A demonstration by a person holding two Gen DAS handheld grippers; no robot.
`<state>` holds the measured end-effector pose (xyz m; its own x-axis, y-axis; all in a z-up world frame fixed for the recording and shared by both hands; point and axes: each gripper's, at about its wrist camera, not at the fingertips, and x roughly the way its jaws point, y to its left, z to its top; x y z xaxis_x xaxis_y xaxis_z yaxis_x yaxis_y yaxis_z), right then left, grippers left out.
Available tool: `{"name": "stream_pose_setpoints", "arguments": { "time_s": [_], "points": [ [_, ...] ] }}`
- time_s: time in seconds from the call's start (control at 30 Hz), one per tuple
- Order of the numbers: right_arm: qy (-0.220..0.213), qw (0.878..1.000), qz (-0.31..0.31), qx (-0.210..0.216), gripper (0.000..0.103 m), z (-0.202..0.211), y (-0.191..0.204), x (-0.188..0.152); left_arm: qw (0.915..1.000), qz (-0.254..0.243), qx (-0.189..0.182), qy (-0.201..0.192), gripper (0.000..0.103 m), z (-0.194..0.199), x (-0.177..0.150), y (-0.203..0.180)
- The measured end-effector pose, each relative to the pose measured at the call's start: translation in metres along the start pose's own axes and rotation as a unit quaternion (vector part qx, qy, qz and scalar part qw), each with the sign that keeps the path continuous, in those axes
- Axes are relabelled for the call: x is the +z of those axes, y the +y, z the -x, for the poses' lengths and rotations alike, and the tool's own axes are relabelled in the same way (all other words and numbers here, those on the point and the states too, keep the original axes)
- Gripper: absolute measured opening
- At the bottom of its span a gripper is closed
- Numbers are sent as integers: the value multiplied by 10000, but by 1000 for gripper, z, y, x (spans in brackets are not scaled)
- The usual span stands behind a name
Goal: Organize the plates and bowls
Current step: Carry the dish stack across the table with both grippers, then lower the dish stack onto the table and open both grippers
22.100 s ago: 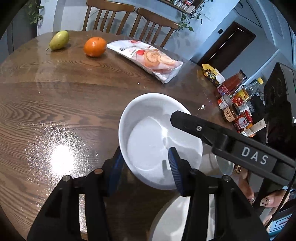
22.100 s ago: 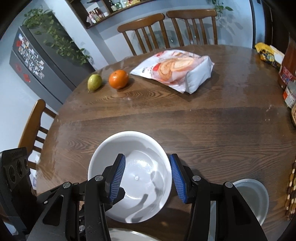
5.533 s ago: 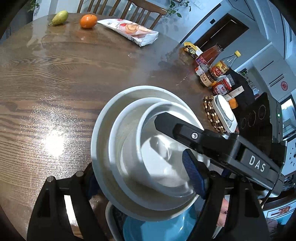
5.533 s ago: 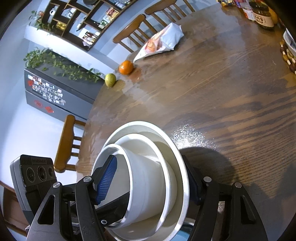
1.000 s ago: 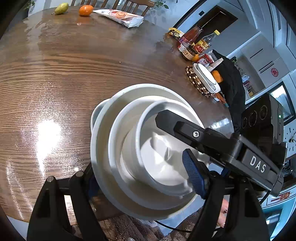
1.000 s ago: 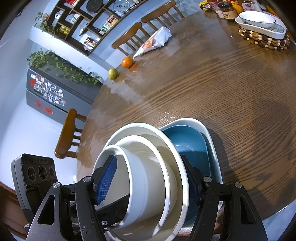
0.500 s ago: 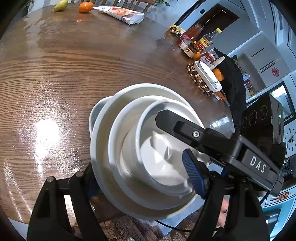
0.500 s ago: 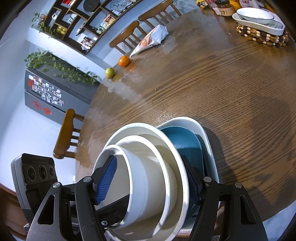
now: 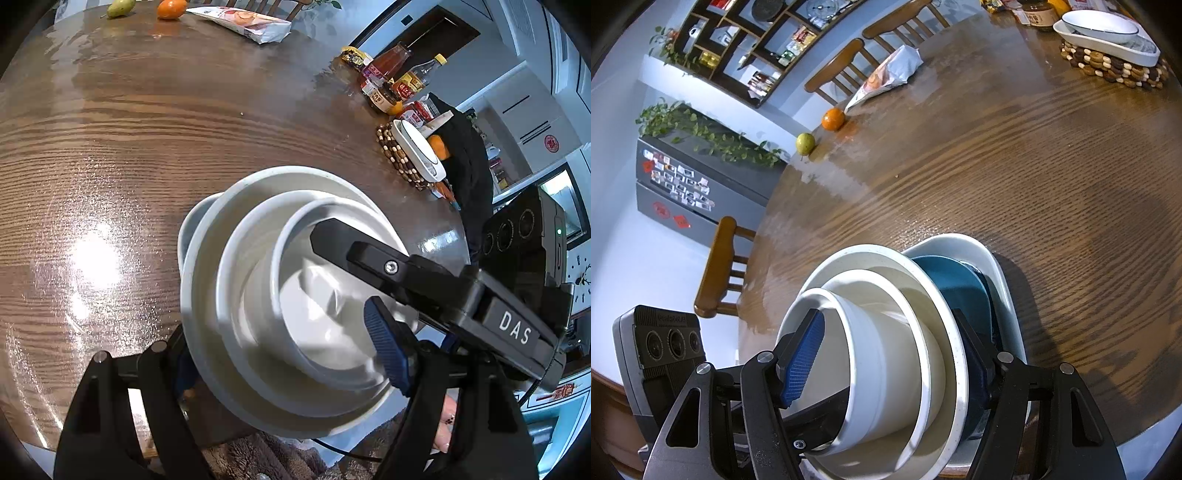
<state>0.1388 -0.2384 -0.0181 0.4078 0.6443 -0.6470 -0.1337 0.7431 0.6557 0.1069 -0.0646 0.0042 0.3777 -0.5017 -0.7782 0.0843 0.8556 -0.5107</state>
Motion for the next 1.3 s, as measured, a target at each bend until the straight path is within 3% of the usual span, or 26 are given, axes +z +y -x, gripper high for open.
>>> {"name": "stream_pose_setpoints", "arguments": {
  "time_s": [0.97,1.2,1.3],
  "points": [
    [-39,10000,-43,-18,70,1,-4,5,9999,-109,31,-5,78,-6,6,-2],
    [-406,9977,234,-493,72,14,5,6,9999,-118,6,-4,80,-5,5,-2],
    [-349,9983,203,-425,72,14,3,7,9999,-162,23,-26,80,-3,4,-3]
  ]
}}
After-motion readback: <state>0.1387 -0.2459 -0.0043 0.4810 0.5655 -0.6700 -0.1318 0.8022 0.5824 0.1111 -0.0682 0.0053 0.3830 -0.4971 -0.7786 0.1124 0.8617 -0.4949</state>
